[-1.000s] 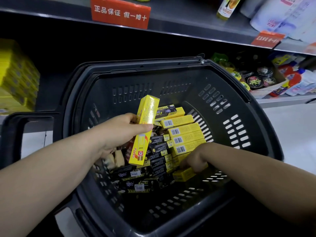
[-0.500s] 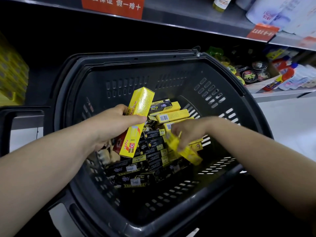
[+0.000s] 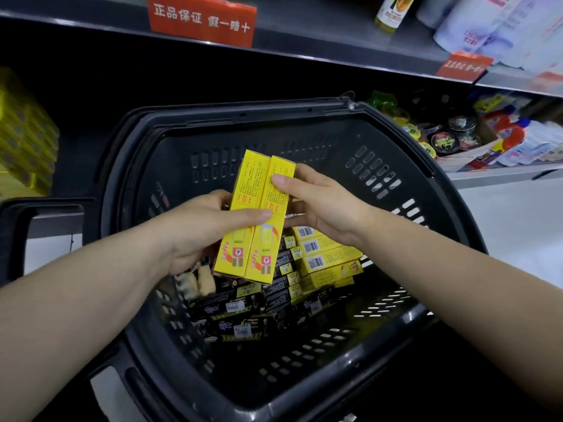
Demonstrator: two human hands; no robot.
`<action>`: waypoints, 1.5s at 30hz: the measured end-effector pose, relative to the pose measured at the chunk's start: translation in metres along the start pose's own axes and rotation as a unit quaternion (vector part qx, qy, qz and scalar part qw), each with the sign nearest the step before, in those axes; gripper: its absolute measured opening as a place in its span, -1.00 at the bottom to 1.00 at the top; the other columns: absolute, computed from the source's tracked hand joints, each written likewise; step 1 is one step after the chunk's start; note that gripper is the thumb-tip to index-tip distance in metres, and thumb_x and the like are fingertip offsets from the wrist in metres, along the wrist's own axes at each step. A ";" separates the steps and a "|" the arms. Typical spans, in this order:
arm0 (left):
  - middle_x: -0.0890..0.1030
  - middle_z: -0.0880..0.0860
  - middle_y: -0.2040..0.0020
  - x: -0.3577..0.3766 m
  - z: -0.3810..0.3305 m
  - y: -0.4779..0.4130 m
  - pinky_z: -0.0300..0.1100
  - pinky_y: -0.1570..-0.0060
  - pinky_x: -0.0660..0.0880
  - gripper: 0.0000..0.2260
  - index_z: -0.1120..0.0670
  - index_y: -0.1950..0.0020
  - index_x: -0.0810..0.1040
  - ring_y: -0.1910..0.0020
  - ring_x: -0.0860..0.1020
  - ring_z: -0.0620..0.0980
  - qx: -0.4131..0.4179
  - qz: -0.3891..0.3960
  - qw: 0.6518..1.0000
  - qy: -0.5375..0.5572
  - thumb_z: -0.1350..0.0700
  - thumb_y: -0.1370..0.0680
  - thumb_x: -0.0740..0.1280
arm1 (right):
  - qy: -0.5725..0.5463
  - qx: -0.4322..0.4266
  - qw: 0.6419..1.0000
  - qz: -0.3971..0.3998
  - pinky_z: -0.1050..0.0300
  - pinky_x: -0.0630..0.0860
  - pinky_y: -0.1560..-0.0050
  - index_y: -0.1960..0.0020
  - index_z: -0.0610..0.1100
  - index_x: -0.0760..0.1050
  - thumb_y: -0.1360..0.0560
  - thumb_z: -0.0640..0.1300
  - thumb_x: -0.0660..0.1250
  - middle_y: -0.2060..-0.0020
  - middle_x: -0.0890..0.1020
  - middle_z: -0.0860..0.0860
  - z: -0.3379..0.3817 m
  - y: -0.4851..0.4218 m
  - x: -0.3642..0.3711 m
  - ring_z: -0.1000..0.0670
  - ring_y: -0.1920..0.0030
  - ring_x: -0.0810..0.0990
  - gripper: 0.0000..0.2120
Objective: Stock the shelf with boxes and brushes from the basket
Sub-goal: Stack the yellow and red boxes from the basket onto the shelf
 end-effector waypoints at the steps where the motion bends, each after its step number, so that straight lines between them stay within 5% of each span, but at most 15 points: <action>1: 0.71 0.04 0.10 -0.001 -0.002 0.001 -0.19 0.32 0.58 -0.36 0.05 -0.23 0.48 0.16 0.69 -0.01 0.007 -0.003 1.000 0.002 -0.05 -0.17 0.47 | 0.002 -0.008 1.000 0.006 0.05 0.61 0.03 -0.35 -0.07 0.30 -0.55 -0.06 0.26 -0.15 0.58 -0.11 0.003 -0.001 0.001 -0.09 -0.05 0.61 -0.60; 3: 0.71 0.07 0.07 -0.005 -0.008 0.004 -0.12 0.23 0.60 -0.33 0.05 -0.24 0.48 0.13 0.68 0.02 0.017 -0.006 1.000 0.012 -0.05 -0.15 0.48 | 0.009 -0.026 0.999 0.034 0.07 0.60 0.06 -0.34 0.03 0.31 -0.55 -0.08 0.26 -0.06 0.60 -0.05 0.014 0.000 0.003 -0.07 -0.02 0.61 -0.62; 6: 0.71 0.10 0.07 -0.015 -0.022 0.015 -0.06 0.21 0.62 -0.34 0.04 -0.21 0.51 0.13 0.69 0.06 0.023 0.018 0.999 0.023 -0.08 -0.13 0.48 | 0.005 -0.051 0.997 0.052 0.13 0.57 0.15 -0.14 -0.07 0.40 -0.44 -0.12 0.37 0.08 0.63 -0.03 0.035 -0.002 0.005 -0.01 0.11 0.63 -0.70; 10: 0.70 0.14 0.04 -0.047 -0.039 0.035 0.10 0.02 0.56 -0.54 0.03 -0.08 0.63 0.15 0.68 0.09 0.038 0.040 0.998 0.027 -0.10 -0.24 0.56 | 0.007 -0.085 0.996 0.041 0.13 0.58 0.29 -0.06 -0.08 0.41 -0.38 -0.03 0.36 0.20 0.64 -0.01 0.062 -0.013 0.015 0.00 0.21 0.63 -0.70; 16: 0.62 0.24 -0.13 -0.148 -0.037 0.063 0.20 -0.22 0.45 -0.45 0.18 -0.21 0.56 -0.14 0.58 0.25 0.091 -0.125 0.987 0.044 -0.12 -0.34 0.45 | 0.151 -0.160 0.975 -0.009 0.18 0.50 0.21 0.27 0.14 0.54 -0.24 0.36 0.34 0.35 0.61 0.08 0.103 -0.043 0.056 0.11 0.28 0.58 -0.69; 18: 0.61 0.26 -0.15 -0.180 -0.028 0.074 0.24 -0.23 0.42 -0.46 0.20 -0.21 0.55 -0.16 0.56 0.28 0.089 -0.165 0.980 0.069 -0.12 -0.36 0.46 | 0.179 -0.182 0.967 -0.021 0.17 0.46 0.10 0.22 0.15 0.56 -0.29 0.35 0.34 0.33 0.60 0.11 0.115 -0.056 0.073 0.11 0.25 0.56 -0.71; 21: 0.60 0.27 -0.15 -0.220 -0.011 0.094 0.27 -0.24 0.40 -0.49 0.19 -0.20 0.56 -0.16 0.55 0.30 0.089 -0.209 0.968 0.103 -0.11 -0.38 0.47 | 0.189 -0.203 0.961 0.001 0.31 0.47 0.20 0.14 0.15 0.60 -0.29 0.29 0.32 0.31 0.60 0.14 0.126 -0.076 0.106 0.14 0.26 0.55 -0.72; 24: 0.64 0.28 -0.05 -0.249 0.006 0.113 0.29 -0.22 0.40 -0.44 0.18 -0.09 0.58 0.06 0.63 0.27 0.069 -0.236 0.956 0.157 0.00 -0.16 0.57 | 0.193 -0.212 0.957 0.043 0.36 0.45 0.29 0.19 0.10 0.59 -0.30 0.13 0.44 0.35 0.63 0.12 0.128 -0.094 0.146 0.17 0.33 0.55 -0.85; 27: 0.62 0.26 0.04 -0.273 0.020 0.126 0.26 -0.03 0.48 -0.32 0.16 -0.11 0.57 0.19 0.61 0.20 0.066 -0.282 0.937 0.198 0.02 -0.01 0.54 | 0.245 -0.221 0.941 0.079 0.40 0.45 0.32 0.16 0.00 0.46 -0.17 0.09 0.54 0.33 0.66 0.11 0.125 -0.109 0.184 0.21 0.34 0.58 -0.63; 29: 0.63 0.20 0.02 -0.292 0.031 0.129 0.07 0.17 0.56 -0.31 0.15 -0.22 0.50 0.19 0.61 0.16 0.068 -0.334 0.918 0.204 0.03 -0.11 0.54 | 0.292 -0.239 0.922 0.089 0.38 0.45 0.28 0.11 -0.03 0.39 -0.23 -0.03 0.52 0.30 0.65 0.07 0.124 -0.118 0.205 0.21 0.31 0.56 -0.64; 32: 0.65 0.18 0.07 -0.320 0.051 0.128 0.09 0.13 0.57 -0.56 0.18 -0.13 0.51 0.21 0.61 0.14 0.084 -0.409 0.877 0.237 0.05 -0.34 0.52 | 0.339 -0.244 0.905 0.077 0.24 0.46 0.18 0.04 0.00 0.38 -0.39 -0.20 0.47 0.20 0.63 -0.05 0.120 -0.139 0.226 0.10 0.25 0.54 -0.70; 36: 0.61 0.16 -0.05 -0.343 0.070 0.120 0.19 0.00 0.57 -0.59 0.09 -0.16 0.52 0.01 0.61 0.18 0.095 -0.467 0.843 0.250 -0.04 -0.39 0.48 | 0.298 -0.209 0.931 0.015 0.39 0.47 0.22 -0.05 -0.02 0.54 -0.45 -0.13 0.41 0.22 0.63 0.04 0.114 -0.178 0.237 0.19 0.27 0.58 -0.81; 39: 0.62 0.09 -0.07 -0.348 0.075 0.112 0.13 -0.04 0.55 -0.54 0.05 -0.20 0.54 0.00 0.60 0.14 0.102 -0.477 0.838 0.245 -0.09 -0.37 0.46 | 0.233 -0.171 0.956 -0.046 0.15 0.51 -0.07 0.00 -0.09 0.59 -0.48 -0.13 0.38 0.06 0.66 -0.08 0.107 -0.216 0.240 0.02 0.07 0.59 -0.89; 42: 0.63 0.07 -0.03 -0.353 0.076 0.101 -0.02 0.08 0.54 -0.55 0.04 -0.16 0.55 0.05 0.60 0.08 0.116 -0.469 0.836 0.259 -0.06 -0.31 0.44 | 0.150 -0.175 0.969 -0.089 0.05 0.50 -0.20 -0.14 -0.20 0.53 -0.50 -0.16 0.36 -0.07 0.62 -0.16 0.106 -0.252 0.252 -0.04 -0.02 0.58 -0.76; 45: 0.59 0.07 -0.10 -0.356 0.072 0.094 -0.07 0.16 0.51 -0.42 0.07 -0.25 0.49 0.03 0.59 0.07 0.130 -0.467 0.831 0.275 -0.04 -0.24 0.41 | 0.184 -0.193 0.955 -0.130 0.04 0.44 -0.27 -0.28 -0.14 0.45 -0.51 -0.07 0.36 -0.19 0.56 -0.10 0.110 -0.292 0.265 -0.07 -0.16 0.53 -0.63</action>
Point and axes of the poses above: each hand's wrist, its own y-axis away from the middle knuckle, its own x-axis out of the palm, z = x × y, the point moved 5 cm from there along -y, towards the middle knuckle
